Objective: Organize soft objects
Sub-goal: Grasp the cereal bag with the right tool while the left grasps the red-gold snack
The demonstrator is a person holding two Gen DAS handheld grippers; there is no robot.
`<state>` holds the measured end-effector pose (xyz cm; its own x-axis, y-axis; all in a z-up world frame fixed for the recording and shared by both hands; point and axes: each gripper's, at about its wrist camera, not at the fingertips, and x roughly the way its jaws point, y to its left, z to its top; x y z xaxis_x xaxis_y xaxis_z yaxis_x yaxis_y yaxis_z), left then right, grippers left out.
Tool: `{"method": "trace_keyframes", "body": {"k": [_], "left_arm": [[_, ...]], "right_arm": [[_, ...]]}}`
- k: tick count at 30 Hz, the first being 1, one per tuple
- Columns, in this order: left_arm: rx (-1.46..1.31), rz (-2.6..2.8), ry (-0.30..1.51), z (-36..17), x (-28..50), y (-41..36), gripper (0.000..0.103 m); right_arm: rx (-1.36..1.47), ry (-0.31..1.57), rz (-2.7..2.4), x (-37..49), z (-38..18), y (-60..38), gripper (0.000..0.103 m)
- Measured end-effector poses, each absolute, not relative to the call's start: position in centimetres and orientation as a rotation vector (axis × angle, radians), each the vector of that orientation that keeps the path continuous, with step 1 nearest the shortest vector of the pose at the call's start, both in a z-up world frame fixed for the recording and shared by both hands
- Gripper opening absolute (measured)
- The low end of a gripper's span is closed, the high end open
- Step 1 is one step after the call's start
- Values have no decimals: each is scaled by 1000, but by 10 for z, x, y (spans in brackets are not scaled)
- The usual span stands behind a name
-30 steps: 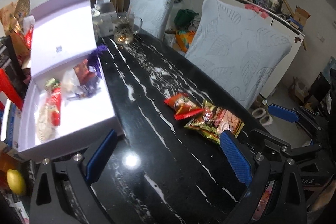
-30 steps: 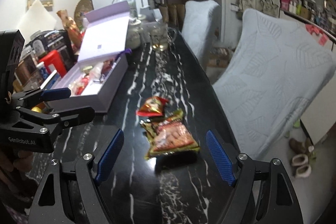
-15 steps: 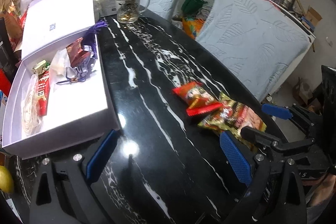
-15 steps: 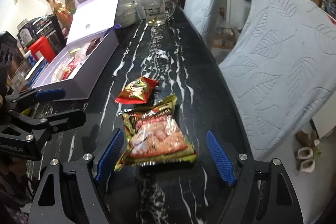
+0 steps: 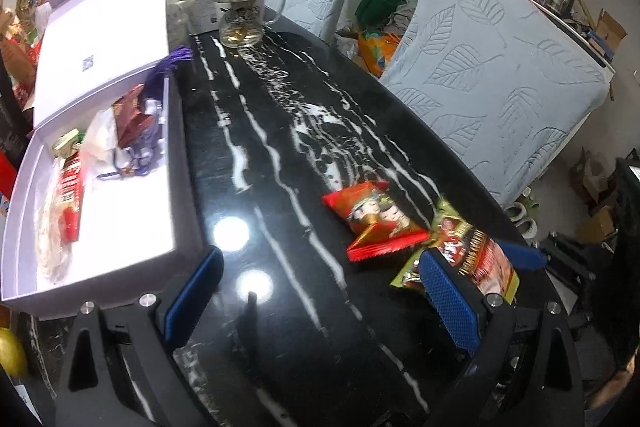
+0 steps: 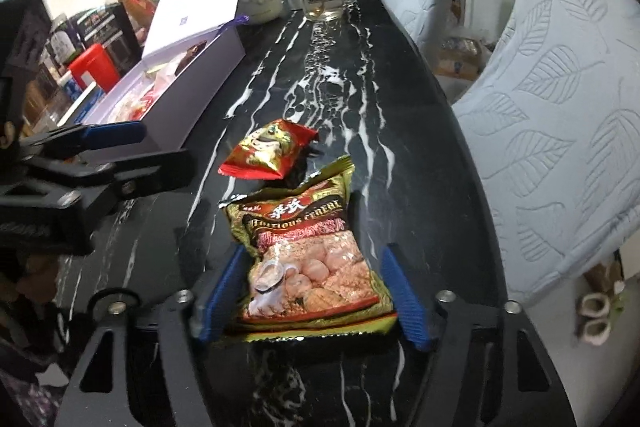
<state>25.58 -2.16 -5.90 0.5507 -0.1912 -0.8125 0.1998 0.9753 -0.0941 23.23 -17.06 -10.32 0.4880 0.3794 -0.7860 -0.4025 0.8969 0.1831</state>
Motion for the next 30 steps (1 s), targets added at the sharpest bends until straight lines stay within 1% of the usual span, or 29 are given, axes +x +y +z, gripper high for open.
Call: {"method": "trace_keyframes", "body": {"k": [2,12,15,17,18,20,21,23,24,25,26,28,30], "left_arm": [[18,-242,962,-61,260,-30,100],[67,-275,970,-75,282,-64,100],[58,-287,975,-77,289,-68,97],[61,-279,982,-80,293,-71,90],[69,-270,985,-82,295,-72,89],[82,-269,989,-86,297,-73,77],[80,-273,992,-87,297,-72,74],[69,-278,1002,-90,299,-70,60],[61,-283,1008,-91,299,-69,56],[45,-293,1017,-93,299,-68,47],[40,-294,1012,-93,299,-67,44],[42,-297,1012,-93,297,-67,39],[41,-314,1013,-93,292,-67,39]], "right_arm": [[-23,938,461,227,-103,-178,53],[43,934,356,217,-102,-218,53],[65,935,338,219,-102,-225,53],[75,934,331,220,-103,-228,53],[79,935,330,221,-103,-229,53],[86,936,326,222,-103,-230,53],[88,937,322,223,-103,-230,53],[84,936,311,223,-102,-230,53],[83,936,307,221,-102,-232,53],[83,937,302,221,-102,-233,53],[84,937,299,220,-102,-233,53],[87,937,290,217,-102,-233,53],[88,936,285,215,-101,-232,53]]}}
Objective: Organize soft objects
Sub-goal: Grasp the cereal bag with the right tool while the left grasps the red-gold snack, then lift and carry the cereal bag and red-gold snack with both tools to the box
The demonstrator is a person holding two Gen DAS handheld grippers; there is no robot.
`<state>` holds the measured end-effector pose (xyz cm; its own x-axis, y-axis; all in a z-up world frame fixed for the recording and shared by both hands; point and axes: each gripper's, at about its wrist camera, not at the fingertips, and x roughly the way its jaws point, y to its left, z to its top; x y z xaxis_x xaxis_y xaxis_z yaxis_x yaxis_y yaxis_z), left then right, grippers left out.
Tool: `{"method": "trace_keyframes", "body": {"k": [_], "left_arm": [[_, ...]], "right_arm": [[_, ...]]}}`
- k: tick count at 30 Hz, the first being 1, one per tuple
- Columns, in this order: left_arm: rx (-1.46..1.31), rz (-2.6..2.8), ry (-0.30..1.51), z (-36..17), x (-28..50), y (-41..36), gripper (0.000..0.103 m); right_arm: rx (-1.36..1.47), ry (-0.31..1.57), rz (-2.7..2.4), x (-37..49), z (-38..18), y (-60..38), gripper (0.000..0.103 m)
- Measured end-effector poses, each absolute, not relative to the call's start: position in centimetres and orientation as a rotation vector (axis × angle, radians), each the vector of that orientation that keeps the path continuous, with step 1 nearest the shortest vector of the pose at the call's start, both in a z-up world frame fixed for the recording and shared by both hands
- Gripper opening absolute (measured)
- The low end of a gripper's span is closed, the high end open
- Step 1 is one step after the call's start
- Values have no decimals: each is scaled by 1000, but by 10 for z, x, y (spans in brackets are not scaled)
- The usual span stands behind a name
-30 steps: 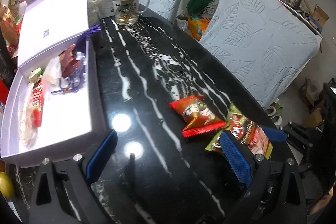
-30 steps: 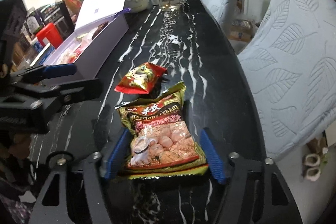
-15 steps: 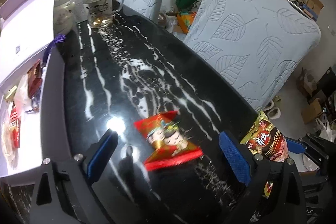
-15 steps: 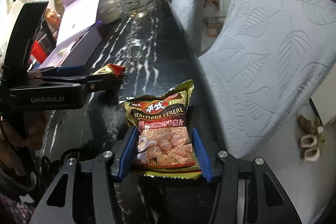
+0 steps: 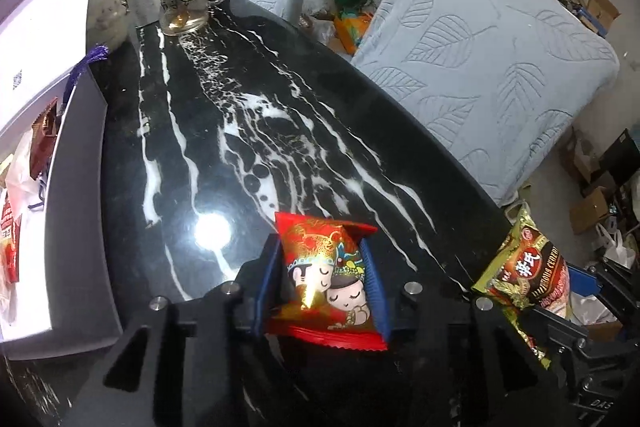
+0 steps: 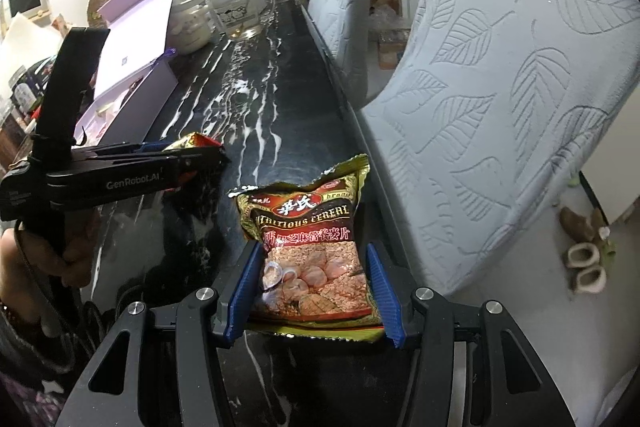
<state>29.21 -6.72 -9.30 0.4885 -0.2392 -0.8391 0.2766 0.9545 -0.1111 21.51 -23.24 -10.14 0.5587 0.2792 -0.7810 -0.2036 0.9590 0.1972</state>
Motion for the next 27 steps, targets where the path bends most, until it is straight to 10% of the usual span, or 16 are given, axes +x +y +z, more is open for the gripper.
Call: {"method": "trace_keyframes", "body": {"k": [27], "left_arm": [[126,-431,1020,-91,197,-68,38]], "right_arm": [[90,940,284,140,-104,-218,53]]}}
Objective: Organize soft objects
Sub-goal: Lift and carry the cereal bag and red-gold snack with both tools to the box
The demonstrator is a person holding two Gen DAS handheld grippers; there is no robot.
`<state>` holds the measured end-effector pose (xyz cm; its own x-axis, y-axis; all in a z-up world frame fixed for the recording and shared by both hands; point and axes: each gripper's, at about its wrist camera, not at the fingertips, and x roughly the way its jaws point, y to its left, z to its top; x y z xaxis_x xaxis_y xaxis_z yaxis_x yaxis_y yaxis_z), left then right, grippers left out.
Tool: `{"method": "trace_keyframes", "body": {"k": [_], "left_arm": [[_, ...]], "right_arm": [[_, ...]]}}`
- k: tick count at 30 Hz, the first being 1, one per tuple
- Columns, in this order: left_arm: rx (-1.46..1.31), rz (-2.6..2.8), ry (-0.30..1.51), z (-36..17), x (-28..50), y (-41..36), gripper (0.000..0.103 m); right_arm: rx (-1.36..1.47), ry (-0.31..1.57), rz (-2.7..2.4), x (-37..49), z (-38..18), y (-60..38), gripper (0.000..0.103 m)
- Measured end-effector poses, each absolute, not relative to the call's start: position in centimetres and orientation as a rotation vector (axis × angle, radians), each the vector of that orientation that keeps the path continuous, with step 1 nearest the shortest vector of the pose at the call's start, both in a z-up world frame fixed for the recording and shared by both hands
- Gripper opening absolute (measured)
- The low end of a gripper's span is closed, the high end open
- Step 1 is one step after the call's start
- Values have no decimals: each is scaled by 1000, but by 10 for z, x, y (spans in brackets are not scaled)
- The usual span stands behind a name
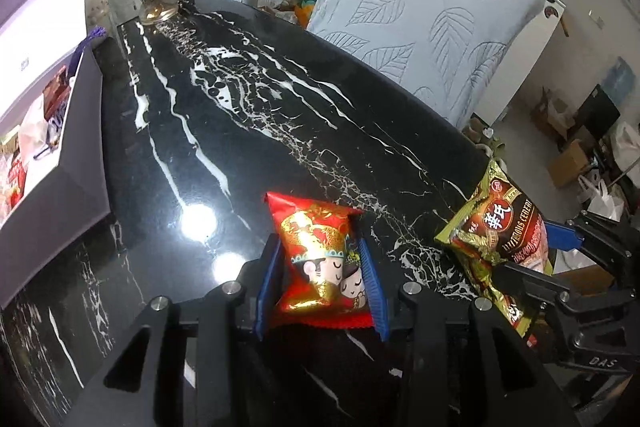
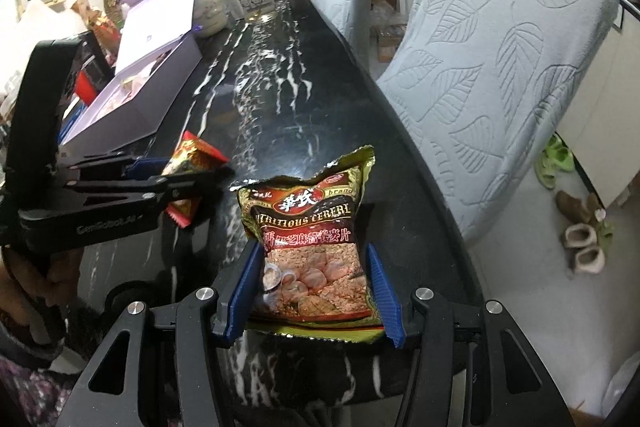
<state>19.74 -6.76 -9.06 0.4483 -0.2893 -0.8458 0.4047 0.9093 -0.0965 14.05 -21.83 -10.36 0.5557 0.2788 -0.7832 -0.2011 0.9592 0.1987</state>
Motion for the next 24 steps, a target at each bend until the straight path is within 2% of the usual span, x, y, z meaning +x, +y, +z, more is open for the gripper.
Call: {"method": "trace_keyframes", "body": {"k": [4,7,9,15,17,18,24], "left_arm": [[158,-418,994,-92,197,-73,38],[187,-404,973,-93,198,-78,43],[178,-401,969,-94,199,-78,48],[192,-423,958,-97,201,-83,65],[202,-432,964,-98,201,-85,76],[204,-434,971,-98,201,-86,78],[201,-432,970,-98,200,-86,80]], "right_arm": [[107,941,280,139,-105,-219,58],[109,940,269,143,-107,-216,68],[96,930,266,145,-107,-213,79],[-27,900,201,148,-113,-195,80],[-44,893,191,149,-114,-193,80],[-48,890,188,150,-115,-193,80],[-52,881,180,151,-116,-193,80]]}}
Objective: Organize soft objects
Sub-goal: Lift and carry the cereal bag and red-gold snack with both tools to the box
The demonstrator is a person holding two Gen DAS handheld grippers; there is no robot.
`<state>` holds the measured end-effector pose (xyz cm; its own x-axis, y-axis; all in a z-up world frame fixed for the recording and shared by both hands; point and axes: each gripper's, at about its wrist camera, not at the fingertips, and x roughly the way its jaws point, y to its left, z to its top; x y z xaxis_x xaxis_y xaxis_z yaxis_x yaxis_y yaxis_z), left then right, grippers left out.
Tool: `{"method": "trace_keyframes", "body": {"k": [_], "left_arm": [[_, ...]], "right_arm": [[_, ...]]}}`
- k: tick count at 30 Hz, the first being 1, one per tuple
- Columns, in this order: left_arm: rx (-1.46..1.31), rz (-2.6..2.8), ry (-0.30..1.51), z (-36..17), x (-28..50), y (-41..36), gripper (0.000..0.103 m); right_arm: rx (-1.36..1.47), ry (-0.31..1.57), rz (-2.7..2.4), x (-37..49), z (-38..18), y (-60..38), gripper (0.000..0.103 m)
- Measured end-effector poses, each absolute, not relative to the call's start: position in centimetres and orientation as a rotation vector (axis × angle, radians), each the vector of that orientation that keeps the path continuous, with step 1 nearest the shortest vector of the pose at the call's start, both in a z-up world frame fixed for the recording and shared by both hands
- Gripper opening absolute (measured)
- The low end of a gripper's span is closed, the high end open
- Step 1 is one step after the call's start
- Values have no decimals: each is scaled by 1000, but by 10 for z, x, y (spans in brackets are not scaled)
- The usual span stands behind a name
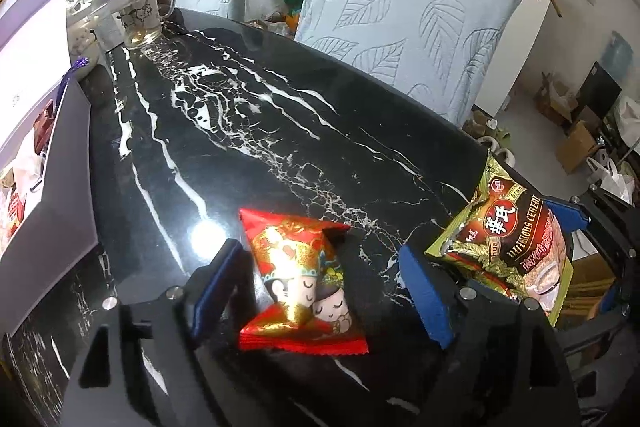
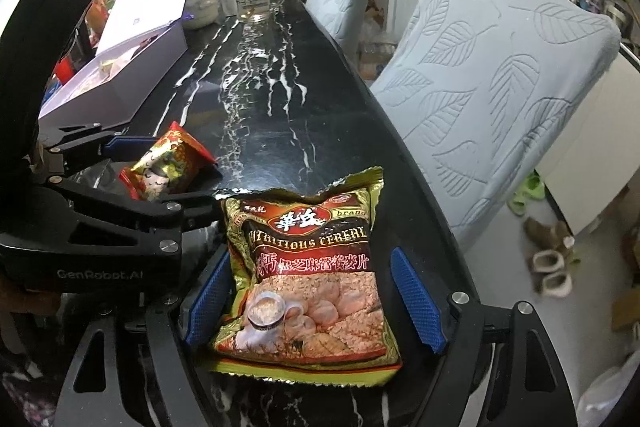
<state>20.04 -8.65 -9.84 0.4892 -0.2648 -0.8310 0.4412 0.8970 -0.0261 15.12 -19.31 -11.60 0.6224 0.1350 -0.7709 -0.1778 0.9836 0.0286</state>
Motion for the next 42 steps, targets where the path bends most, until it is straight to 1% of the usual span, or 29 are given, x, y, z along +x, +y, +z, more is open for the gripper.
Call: {"method": "trace_keyframes", "body": {"k": [2,3,5,6,7,8,9,10,12,15,19,27,42], "left_arm": [[190,-419,956,-99,199,-84,78],[185,-409,946,-99,198,-82,75],[171,-390,925,-97,196,-78,41],[163,-385,927,-96,196,-77,37],[153,-385,931,-96,196,-76,36],[154,-387,929,-96,196,-74,35],[158,-385,926,-96,195,-74,35],[153,-386,927,-95,194,-74,35],[135,-396,934,-95,194,-73,35],[103,-421,949,-94,193,-71,35],[90,-426,932,-87,188,-68,35],[43,-397,899,-71,178,-45,34],[-48,-213,787,-33,142,43,35]], "right_arm": [[-54,879,180,151,-116,-193,81],[-58,878,183,150,-116,-192,83],[-85,880,181,150,-117,-188,84],[-86,877,179,150,-117,-188,84],[-77,872,175,150,-117,-188,84],[-78,866,170,149,-117,-189,76],[-76,853,173,147,-116,-189,61],[-74,846,171,147,-115,-190,55],[-58,845,157,147,-114,-193,46],[-4,843,166,148,-113,-201,41],[57,849,187,147,-111,-208,39],[71,825,232,140,-100,-193,39],[7,735,468,130,-71,-115,39]]}}
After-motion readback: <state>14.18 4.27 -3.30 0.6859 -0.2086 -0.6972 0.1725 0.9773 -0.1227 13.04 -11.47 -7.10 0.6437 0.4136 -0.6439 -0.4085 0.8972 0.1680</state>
